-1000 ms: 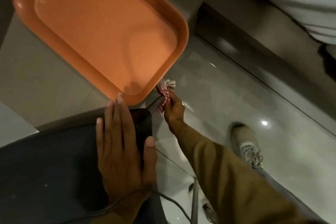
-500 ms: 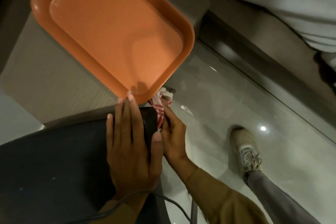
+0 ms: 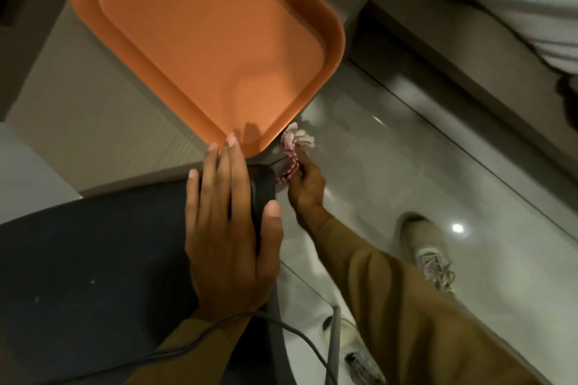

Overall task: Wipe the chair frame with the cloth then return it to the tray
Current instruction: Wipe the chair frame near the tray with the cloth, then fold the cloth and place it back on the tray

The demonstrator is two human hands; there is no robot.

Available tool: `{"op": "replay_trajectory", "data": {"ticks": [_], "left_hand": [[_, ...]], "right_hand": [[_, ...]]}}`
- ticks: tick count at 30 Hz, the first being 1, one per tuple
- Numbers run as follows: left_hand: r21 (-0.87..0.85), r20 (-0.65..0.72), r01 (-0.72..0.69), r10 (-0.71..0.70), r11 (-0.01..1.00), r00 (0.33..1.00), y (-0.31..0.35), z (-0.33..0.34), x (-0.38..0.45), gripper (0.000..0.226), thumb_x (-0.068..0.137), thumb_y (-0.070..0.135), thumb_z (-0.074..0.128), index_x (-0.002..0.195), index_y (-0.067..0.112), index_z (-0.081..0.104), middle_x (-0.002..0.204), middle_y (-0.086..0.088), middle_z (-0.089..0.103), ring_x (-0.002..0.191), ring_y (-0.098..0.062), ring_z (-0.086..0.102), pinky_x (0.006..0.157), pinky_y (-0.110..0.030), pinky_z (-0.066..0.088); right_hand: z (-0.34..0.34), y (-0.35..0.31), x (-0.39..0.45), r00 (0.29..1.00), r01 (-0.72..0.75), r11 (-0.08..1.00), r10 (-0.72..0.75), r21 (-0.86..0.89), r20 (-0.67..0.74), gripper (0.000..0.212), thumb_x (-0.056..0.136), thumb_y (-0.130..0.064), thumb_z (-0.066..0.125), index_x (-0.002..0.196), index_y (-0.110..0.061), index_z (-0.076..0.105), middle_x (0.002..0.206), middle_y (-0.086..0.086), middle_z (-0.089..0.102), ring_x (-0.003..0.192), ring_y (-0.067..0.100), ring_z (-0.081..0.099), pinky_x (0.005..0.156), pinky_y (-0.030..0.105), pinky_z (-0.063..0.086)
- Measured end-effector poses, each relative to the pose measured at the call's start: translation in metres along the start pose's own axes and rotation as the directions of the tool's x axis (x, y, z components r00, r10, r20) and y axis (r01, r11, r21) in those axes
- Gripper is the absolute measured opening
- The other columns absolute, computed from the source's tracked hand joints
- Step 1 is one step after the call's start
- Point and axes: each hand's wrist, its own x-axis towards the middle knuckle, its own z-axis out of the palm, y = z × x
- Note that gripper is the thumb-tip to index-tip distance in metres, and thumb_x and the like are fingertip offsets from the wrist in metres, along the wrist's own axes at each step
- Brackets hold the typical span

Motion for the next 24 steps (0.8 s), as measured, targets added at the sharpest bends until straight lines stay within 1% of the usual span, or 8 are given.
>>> {"op": "replay_trajectory", "data": {"ticks": [3,6,10,13,16,18,21,24], "left_hand": [[-0.015,-0.001,0.008,-0.008,1.000,1.000,0.001,0.000,-0.001,0.072,0.114,0.049,0.017,0.170,0.005,0.032,0.177,-0.009,0.037,0.169,-0.023,0.026,0.141,-0.045,0.017],[0.009,-0.037,-0.032,0.032,0.999,0.999,0.000,0.002,-0.002,0.066,0.117,0.044,0.023,0.169,0.005,0.033,0.177,-0.009,0.037,0.169,-0.021,0.027,0.140,-0.048,0.021],[0.001,0.014,0.002,-0.002,1.000,1.000,0.001,0.005,-0.005,0.068,0.116,0.047,0.023,0.171,0.008,0.029,0.179,-0.007,0.033,0.169,-0.020,0.026,0.140,-0.048,0.021],[0.002,0.082,-0.023,0.022,1.000,0.996,0.001,0.002,-0.003,0.070,0.115,0.049,0.027,0.172,0.009,0.025,0.180,-0.006,0.030,0.169,-0.021,0.024,0.140,-0.050,0.021],[-0.198,0.173,0.115,-0.081,0.973,0.982,0.008,-0.015,0.004,0.074,0.111,0.056,0.022,0.173,0.015,0.021,0.181,0.000,0.025,0.171,-0.014,0.015,0.142,-0.039,-0.001],[-0.445,0.220,0.343,-0.270,0.827,0.937,0.020,-0.028,0.011,0.065,0.115,0.051,0.032,0.172,0.021,0.028,0.180,0.003,0.030,0.170,-0.011,0.018,0.140,-0.028,-0.004],[-0.708,0.246,0.507,-0.501,0.492,0.830,0.042,-0.049,0.024,0.052,0.114,0.037,0.045,0.165,0.026,0.047,0.170,0.005,0.049,0.160,-0.014,0.039,0.129,-0.023,0.025],[-0.767,0.407,0.569,-0.461,0.296,0.789,0.056,-0.063,0.035,0.061,0.108,0.057,0.049,0.166,0.040,0.040,0.159,0.022,0.047,0.143,0.000,0.044,0.117,-0.022,0.032]], "right_hand": [[-0.011,-0.016,-0.041,0.987,0.157,0.988,-0.157,-0.014,0.018,0.042,0.105,0.000,0.057,0.145,-0.010,0.064,0.140,0.001,0.068,0.126,0.005,0.059,0.105,-0.003,0.041],[-0.026,-0.030,-0.070,0.951,0.297,0.954,-0.290,-0.050,0.108,0.046,0.104,0.003,0.057,0.146,-0.015,0.063,0.144,0.001,0.069,0.135,0.012,0.063,0.117,0.023,0.049],[-0.057,-0.045,-0.090,0.958,0.146,0.983,-0.168,0.108,0.232,0.042,0.104,0.009,0.054,0.143,-0.003,0.064,0.142,0.018,0.071,0.137,0.036,0.065,0.117,0.060,0.049],[-0.095,-0.061,-0.096,0.935,-0.006,0.989,-0.047,0.148,0.352,0.045,0.103,0.013,0.049,0.140,-0.006,0.067,0.136,0.020,0.074,0.129,0.041,0.069,0.115,0.065,0.050],[-0.130,-0.085,-0.109,0.910,-0.058,0.986,-0.012,0.155,0.415,0.038,0.105,-0.007,0.052,0.142,-0.007,0.065,0.139,0.019,0.073,0.134,0.040,0.066,0.119,0.058,0.049],[-0.149,-0.103,-0.114,0.903,-0.106,0.979,0.020,0.177,0.429,0.038,0.109,-0.020,0.049,0.142,-0.009,0.065,0.141,0.018,0.071,0.135,0.038,0.065,0.114,0.049,0.055],[-0.171,-0.139,-0.116,0.829,-0.234,0.946,0.072,0.226,0.555,0.041,0.111,-0.028,0.043,0.132,-0.014,0.075,0.136,0.018,0.075,0.123,0.030,0.075,0.095,0.034,0.066],[-0.179,-0.177,-0.113,0.718,-0.319,0.906,0.040,0.278,0.694,0.057,0.077,-0.013,0.073,0.134,-0.014,0.074,0.130,0.019,0.077,0.113,0.034,0.079,0.091,0.044,0.066]]}}
